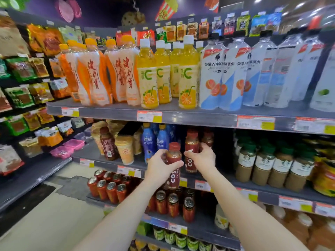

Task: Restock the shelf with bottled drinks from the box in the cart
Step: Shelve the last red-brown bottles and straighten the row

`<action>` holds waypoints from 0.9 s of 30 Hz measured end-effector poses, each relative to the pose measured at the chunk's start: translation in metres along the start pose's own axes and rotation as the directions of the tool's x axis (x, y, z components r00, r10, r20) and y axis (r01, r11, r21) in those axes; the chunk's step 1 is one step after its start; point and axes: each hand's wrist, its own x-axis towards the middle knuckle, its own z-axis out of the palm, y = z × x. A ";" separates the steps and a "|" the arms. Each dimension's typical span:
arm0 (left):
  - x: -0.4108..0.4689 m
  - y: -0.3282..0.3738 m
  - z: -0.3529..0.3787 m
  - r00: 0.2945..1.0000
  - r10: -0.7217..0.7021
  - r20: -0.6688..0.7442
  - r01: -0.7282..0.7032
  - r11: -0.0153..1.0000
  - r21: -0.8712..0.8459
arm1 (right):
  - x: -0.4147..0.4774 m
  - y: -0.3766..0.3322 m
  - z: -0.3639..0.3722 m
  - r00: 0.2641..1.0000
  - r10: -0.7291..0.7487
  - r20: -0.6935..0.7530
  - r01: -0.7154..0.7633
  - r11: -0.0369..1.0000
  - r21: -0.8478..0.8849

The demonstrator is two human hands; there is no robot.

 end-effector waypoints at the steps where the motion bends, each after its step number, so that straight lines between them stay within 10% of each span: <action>1: 0.007 -0.005 0.000 1.000 0.009 0.023 -0.009 1.000 -0.011 | 0.002 0.002 0.005 1.000 0.008 -0.021 -0.008 1.000 0.000; 27: 0.050 -0.027 0.020 0.962 0.163 0.220 -0.122 0.975 -0.188 | -0.005 0.034 0.022 0.954 0.291 -0.076 -0.287 0.956 0.055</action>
